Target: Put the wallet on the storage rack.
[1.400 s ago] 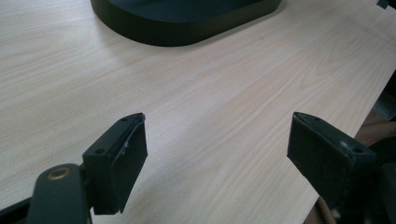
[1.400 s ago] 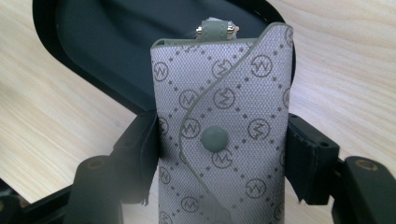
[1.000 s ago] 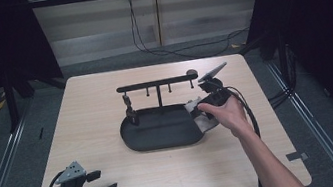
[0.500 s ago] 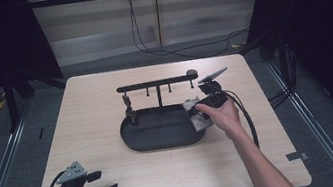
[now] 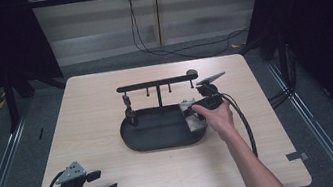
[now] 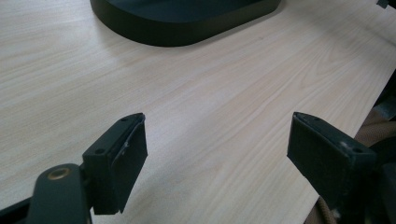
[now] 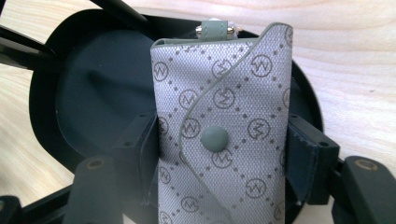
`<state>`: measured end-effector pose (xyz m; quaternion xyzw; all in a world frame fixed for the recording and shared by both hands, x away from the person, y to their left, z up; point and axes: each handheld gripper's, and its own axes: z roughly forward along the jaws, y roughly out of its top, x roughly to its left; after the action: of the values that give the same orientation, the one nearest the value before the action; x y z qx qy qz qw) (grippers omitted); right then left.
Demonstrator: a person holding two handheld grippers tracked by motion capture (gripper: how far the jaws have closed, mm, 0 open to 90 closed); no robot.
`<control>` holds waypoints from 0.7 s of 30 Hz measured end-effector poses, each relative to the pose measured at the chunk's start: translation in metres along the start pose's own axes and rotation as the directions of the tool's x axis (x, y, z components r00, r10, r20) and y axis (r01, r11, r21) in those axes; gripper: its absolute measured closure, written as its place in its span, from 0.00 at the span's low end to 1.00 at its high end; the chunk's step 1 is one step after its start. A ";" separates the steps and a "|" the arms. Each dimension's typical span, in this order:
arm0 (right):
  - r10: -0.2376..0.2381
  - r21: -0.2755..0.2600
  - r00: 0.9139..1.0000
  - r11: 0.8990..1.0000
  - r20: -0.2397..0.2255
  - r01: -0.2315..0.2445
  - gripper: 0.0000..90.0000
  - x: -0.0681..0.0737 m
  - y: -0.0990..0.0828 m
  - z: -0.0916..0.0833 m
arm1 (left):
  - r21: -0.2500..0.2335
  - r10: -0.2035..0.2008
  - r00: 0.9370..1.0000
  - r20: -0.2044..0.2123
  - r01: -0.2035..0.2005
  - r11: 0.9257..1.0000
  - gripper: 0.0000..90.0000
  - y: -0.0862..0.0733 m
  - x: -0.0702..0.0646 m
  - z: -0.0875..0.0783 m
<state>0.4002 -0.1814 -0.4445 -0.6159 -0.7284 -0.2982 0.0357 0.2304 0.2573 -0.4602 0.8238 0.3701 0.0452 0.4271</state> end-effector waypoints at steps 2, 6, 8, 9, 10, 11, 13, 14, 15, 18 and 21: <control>0.004 -0.003 1.000 1.000 0.004 -0.004 0.39 0.001 0.000 0.003 | -0.001 0.000 1.000 0.001 0.000 1.000 0.22 0.000 0.000 0.000; -0.004 0.014 1.000 1.000 -0.004 0.004 0.39 0.001 0.000 0.009 | -0.005 0.001 1.000 0.000 -0.001 1.000 0.22 0.000 0.000 -0.001; 0.005 0.014 1.000 1.000 -0.003 -0.005 0.38 0.002 -0.001 0.012 | -0.007 0.001 1.000 0.001 -0.001 1.000 0.22 0.000 0.000 -0.001; 0.009 0.014 1.000 1.000 -0.004 -0.009 0.38 0.002 -0.001 0.014 | -0.008 0.001 1.000 0.001 -0.001 1.000 0.22 0.000 0.000 -0.001; 0.013 0.015 1.000 1.000 -0.007 -0.013 0.38 0.002 -0.001 0.015 | -0.007 0.003 1.000 0.003 -0.003 1.000 0.22 0.000 0.000 -0.001; 0.014 0.018 1.000 1.000 -0.004 -0.014 0.38 0.002 -0.001 0.016 | -0.009 0.003 1.000 0.002 -0.003 1.000 0.22 0.000 0.000 -0.001; 0.004 0.014 1.000 1.000 0.003 -0.004 0.38 0.003 -0.001 0.017 | -0.012 0.004 1.000 -0.002 -0.004 1.000 0.22 0.000 0.000 -0.002; 0.013 0.015 1.000 1.000 0.002 -0.013 0.38 0.003 -0.001 0.017 | -0.018 0.002 1.000 -0.007 -0.002 1.000 0.22 0.000 -0.001 -0.002; 0.013 0.019 1.000 1.000 0.002 -0.013 0.37 0.003 -0.002 0.018 | -0.024 0.001 1.000 -0.009 -0.001 1.000 0.22 0.000 -0.001 -0.003; 0.015 0.027 1.000 1.000 0.011 -0.015 0.36 0.004 -0.001 0.019 | -0.046 -0.019 1.000 -0.015 0.019 0.999 0.22 0.000 0.001 -0.005; 0.009 0.017 1.000 1.000 0.008 -0.010 0.39 0.003 -0.001 0.016 | -0.053 -0.028 0.999 -0.022 0.027 0.998 0.22 0.000 0.002 -0.006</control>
<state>0.4038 -0.1713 -0.4566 -0.6202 -0.7281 -0.2892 0.0395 0.2293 0.2629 -0.4572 0.8065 0.3847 0.0583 0.4451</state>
